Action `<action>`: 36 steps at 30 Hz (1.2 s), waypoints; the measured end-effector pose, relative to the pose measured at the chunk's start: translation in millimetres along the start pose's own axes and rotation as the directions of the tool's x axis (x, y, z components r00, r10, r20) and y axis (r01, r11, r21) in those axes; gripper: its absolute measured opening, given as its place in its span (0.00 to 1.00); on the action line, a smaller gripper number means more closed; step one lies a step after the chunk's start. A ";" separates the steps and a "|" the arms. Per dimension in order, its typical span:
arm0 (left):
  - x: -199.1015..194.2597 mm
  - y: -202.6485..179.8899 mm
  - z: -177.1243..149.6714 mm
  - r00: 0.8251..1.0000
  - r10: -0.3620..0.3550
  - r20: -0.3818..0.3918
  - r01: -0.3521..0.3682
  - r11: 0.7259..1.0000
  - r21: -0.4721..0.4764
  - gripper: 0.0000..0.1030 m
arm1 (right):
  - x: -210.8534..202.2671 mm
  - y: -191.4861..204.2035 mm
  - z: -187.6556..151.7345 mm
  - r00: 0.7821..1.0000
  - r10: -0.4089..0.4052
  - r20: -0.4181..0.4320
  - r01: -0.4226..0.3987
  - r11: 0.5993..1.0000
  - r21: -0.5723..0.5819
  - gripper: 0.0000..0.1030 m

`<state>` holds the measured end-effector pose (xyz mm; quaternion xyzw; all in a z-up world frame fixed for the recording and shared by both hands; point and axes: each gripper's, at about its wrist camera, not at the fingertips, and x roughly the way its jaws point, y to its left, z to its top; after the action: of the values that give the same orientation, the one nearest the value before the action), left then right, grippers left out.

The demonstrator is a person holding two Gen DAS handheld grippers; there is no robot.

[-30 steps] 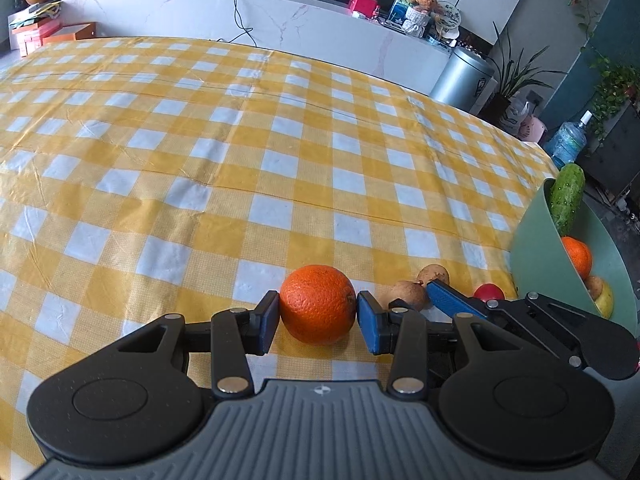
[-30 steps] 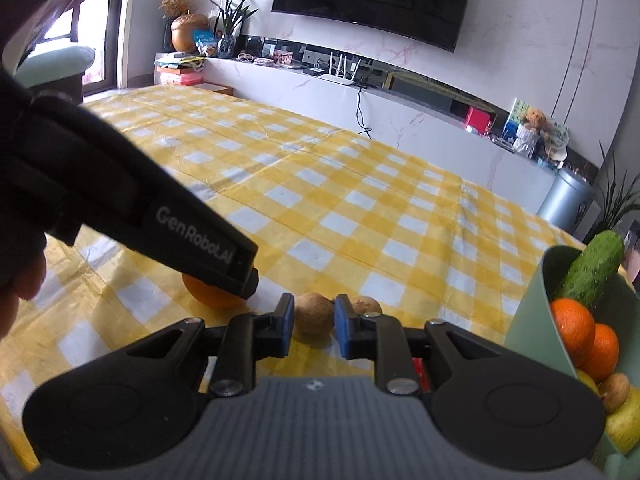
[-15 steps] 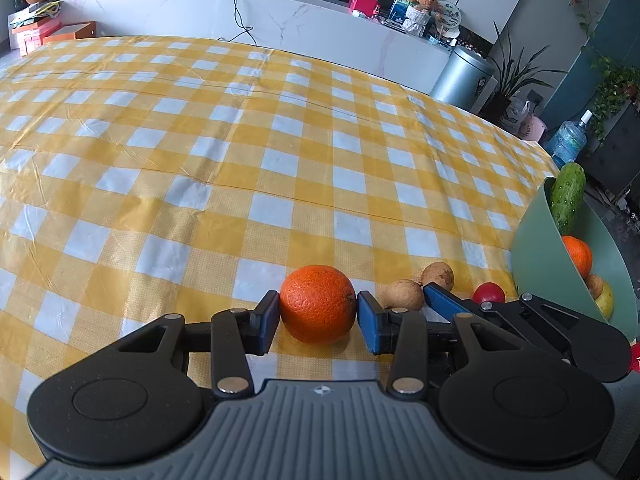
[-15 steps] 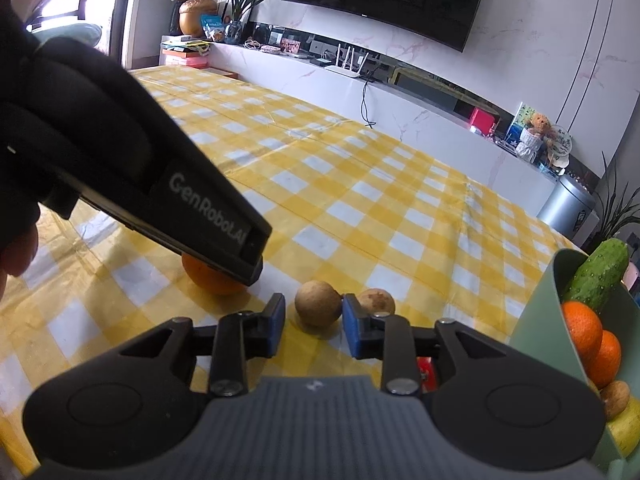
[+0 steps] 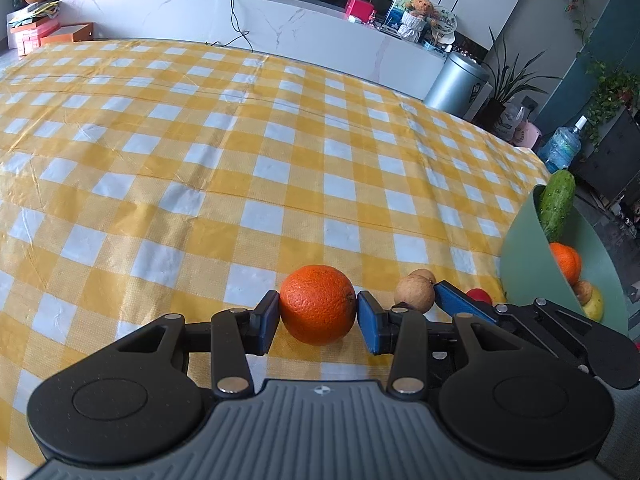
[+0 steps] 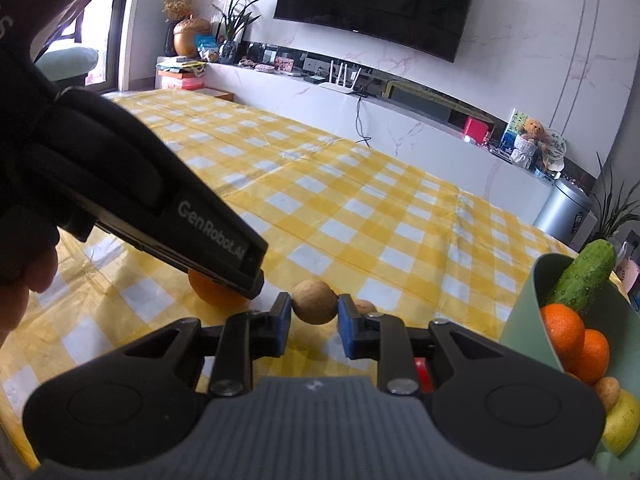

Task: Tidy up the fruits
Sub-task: 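Carry the orange and kiwi over the green colander with both tools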

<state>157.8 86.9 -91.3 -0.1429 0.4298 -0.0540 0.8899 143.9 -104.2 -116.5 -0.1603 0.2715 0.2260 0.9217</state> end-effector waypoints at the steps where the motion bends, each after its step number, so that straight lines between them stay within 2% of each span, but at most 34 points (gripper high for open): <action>1: -2.2 -0.8 0.3 1.000 -0.006 0.004 0.006 1.000 -0.002 0.46 | -2.5 -1.8 0.5 1.000 -0.003 0.004 0.003 1.000 0.013 0.21; 9: -21.3 -16.7 0.4 0.999 -0.035 0.022 0.034 0.999 0.009 0.46 | -29.1 -21.9 6.5 0.999 -0.019 0.046 0.013 0.993 0.119 0.21; 23: -71.9 -65.8 1.9 0.990 -0.094 0.103 0.088 0.994 0.060 0.46 | -100.1 -56.9 12.8 0.985 -0.111 0.129 0.084 0.976 0.199 0.21; 30: -85.7 -103.8 -2.0 0.985 -0.128 0.118 0.113 0.985 0.129 0.46 | -136.2 -88.2 1.1 0.977 -0.165 0.138 0.124 0.956 0.265 0.21; 36: -87.5 -140.1 -1.9 0.978 -0.169 0.119 0.143 0.969 0.201 0.46 | -160.8 -115.0 -5.3 0.967 -0.208 0.148 0.164 0.950 0.265 0.21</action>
<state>105.4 -27.9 15.3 -0.0935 0.3486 -0.1554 0.9196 78.8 -256.7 -8.8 -0.0473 0.2001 0.1151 0.9719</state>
